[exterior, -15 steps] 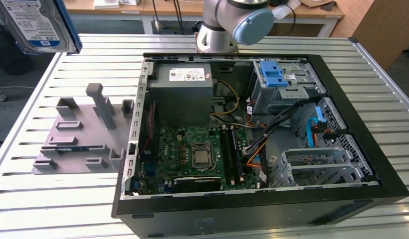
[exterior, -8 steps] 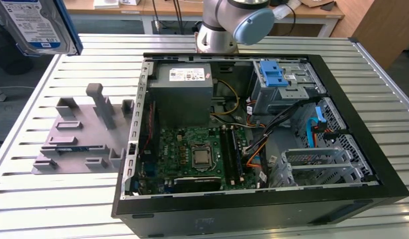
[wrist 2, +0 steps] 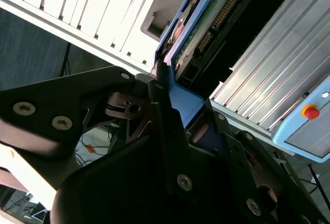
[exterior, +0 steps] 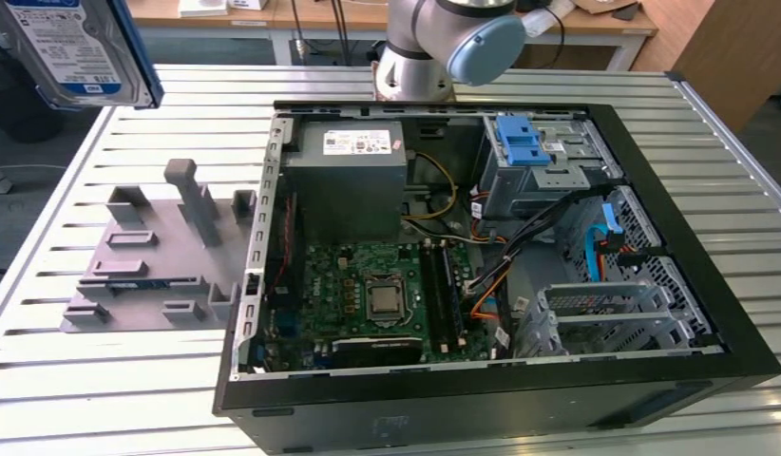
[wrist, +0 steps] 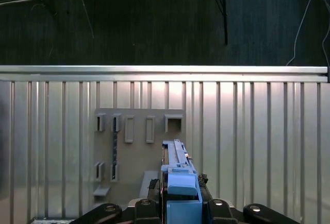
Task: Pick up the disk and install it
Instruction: 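Pick up the disk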
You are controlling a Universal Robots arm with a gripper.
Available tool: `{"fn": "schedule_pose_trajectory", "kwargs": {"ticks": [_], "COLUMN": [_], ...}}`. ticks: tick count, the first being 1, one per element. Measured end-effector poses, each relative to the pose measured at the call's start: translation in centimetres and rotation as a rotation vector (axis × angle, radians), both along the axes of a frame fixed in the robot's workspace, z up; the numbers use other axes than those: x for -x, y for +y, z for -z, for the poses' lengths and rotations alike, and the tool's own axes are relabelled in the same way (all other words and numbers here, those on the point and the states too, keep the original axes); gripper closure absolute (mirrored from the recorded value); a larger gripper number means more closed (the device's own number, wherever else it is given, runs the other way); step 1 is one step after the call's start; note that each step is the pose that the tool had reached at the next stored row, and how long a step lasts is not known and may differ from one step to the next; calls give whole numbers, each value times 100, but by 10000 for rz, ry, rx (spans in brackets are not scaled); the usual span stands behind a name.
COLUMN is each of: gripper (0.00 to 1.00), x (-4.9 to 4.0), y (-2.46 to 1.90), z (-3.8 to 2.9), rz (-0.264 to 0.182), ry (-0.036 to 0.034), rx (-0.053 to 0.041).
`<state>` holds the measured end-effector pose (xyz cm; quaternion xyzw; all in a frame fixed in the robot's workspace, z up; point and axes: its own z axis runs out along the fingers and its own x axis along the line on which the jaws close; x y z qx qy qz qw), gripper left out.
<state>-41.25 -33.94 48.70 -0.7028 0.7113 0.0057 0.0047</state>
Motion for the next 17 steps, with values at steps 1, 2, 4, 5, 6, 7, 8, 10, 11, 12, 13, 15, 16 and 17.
{"fn": "schedule_pose_trajectory", "kwargs": {"ticks": [1,2,4,5,6,7,8,10,11,12,13,15,16,17], "gripper": [64,64,64,64,64,64,64,64,64,64,64,64,64,64], "x": [-12,-25,-48,-59,-70,-80,-91,-109,-117,-125,-133,-148,-155,-162], "y": [-2,-5,-10,-12,-14,-16,-19,-29,-39,-51,-62,-87,-99,-111], "z": [-1,0,-1,-1,0,0,0,0,-1,-1,-1,0,0,-1], "rz": [0,0,0,-1,-1,0,0,0,0,0,0,1,0,1], "ry": [4,7,13,16,17,20,22,25,28,31,33,36,39,42], "rx": [0,0,0,1,0,0,0,0,0,0,0,0,0,0]}}
